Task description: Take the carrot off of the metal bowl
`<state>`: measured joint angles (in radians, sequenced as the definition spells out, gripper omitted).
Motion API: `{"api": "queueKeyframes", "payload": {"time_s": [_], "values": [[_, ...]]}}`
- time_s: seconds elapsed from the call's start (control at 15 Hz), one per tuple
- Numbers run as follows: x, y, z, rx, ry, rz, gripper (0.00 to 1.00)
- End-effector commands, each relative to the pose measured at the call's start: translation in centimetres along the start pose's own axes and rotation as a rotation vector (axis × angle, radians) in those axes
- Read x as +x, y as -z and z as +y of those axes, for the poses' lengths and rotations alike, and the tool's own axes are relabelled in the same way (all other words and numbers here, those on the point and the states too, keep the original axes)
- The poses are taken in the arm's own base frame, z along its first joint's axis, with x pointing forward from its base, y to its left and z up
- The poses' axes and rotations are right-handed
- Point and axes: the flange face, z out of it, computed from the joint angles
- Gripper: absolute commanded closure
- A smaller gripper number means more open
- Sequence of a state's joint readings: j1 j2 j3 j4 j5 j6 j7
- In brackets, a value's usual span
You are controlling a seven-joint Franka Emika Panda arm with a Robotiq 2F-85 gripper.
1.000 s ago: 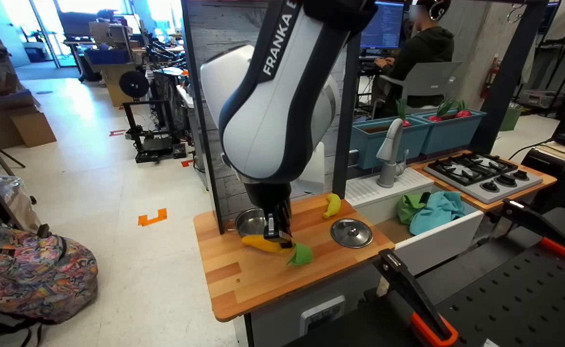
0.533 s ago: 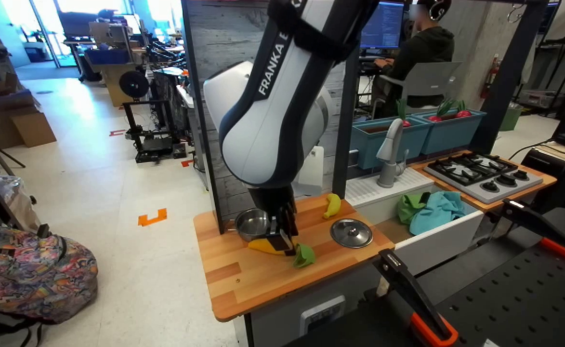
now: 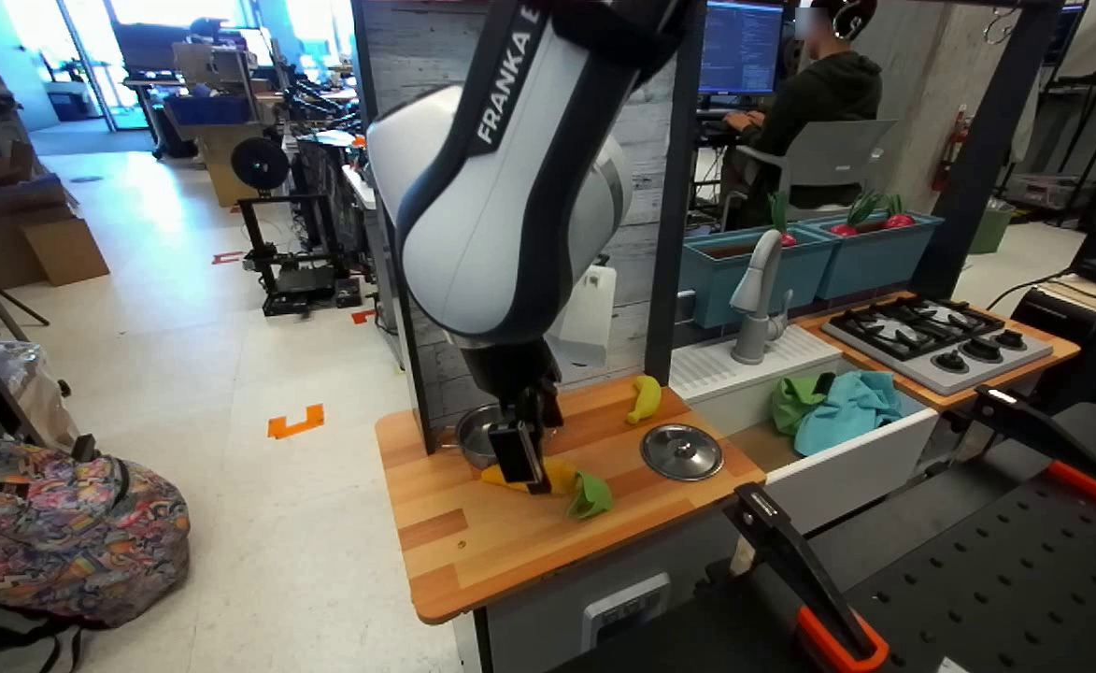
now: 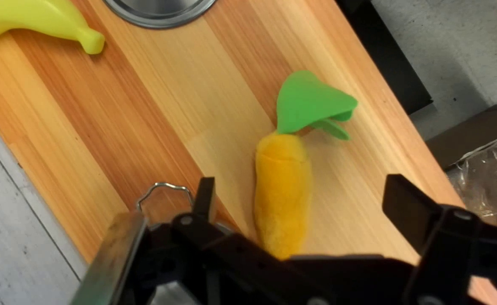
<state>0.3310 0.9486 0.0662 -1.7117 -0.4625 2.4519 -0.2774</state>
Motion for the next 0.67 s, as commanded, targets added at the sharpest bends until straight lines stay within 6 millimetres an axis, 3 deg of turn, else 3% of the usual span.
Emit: {"api": "queueKeyframes", "payload": {"time_s": [0.0,0.2,0.6], "values": [[0.0,1.1,-0.3,0.001,-0.003,0.009,0.0],[-0.6,3.7,-1.1,-0.003,-0.004,0.023,0.0],[-1.0,3.6,-1.4,0.002,-0.005,0.015,0.0]]}}
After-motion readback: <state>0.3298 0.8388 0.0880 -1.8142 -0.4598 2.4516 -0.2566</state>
